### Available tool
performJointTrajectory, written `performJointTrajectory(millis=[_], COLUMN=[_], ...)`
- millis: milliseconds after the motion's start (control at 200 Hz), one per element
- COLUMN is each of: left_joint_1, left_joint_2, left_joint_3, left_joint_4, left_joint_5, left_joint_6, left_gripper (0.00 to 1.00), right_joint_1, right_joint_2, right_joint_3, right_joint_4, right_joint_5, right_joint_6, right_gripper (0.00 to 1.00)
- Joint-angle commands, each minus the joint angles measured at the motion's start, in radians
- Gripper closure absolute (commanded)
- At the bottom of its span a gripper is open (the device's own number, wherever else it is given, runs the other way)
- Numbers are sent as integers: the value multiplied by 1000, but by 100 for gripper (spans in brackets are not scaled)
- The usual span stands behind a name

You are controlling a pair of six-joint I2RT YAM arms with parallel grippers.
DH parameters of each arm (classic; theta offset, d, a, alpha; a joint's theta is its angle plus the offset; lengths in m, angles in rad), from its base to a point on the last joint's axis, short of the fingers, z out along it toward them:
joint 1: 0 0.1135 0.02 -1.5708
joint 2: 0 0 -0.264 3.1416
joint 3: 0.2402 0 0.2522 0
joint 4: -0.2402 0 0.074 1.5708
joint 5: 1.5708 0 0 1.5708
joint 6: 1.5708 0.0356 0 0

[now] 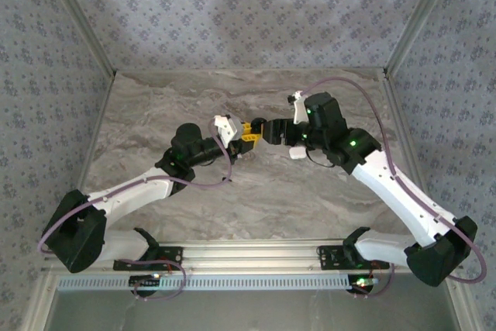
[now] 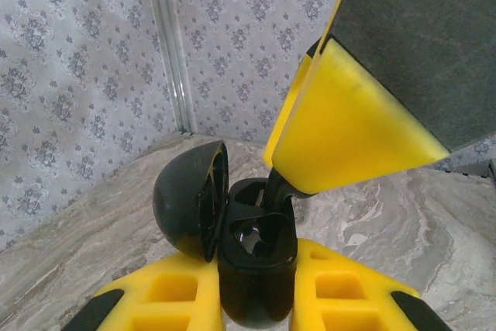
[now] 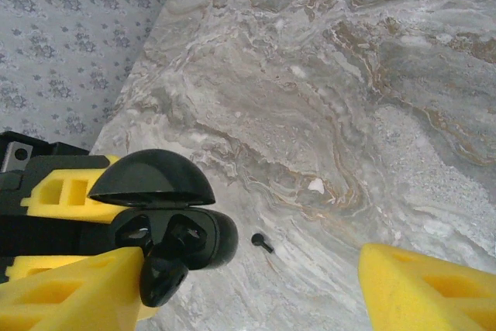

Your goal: Insert the wireless bluetooth earbuds into the charging case

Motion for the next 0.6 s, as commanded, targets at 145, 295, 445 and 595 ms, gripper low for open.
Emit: performJointTrajectory(millis=[145, 295, 445, 595], left_joint_1=[-6, -6, -5, -6], left_joint_2=[-26, -27, -29, -29], left_joint_3=[34, 32, 30, 30], left_joint_4=[29, 26, 23, 22], left_joint_5=[9, 9, 6, 5], left_joint_6=[3, 1, 4, 2], left_gripper=[85, 85, 85, 85], right_joint_1=[-19, -29, -33, -34], right_joint_2=[-25, -33, -54, -81], right_joint_3=[-31, -38, -45, -45], right_joint_4=[16, 52, 103, 118], right_joint_5=[-22, -45, -108, -147], right_joint_6=[-3, -9, -15, -21], right_gripper=[26, 26, 25, 25])
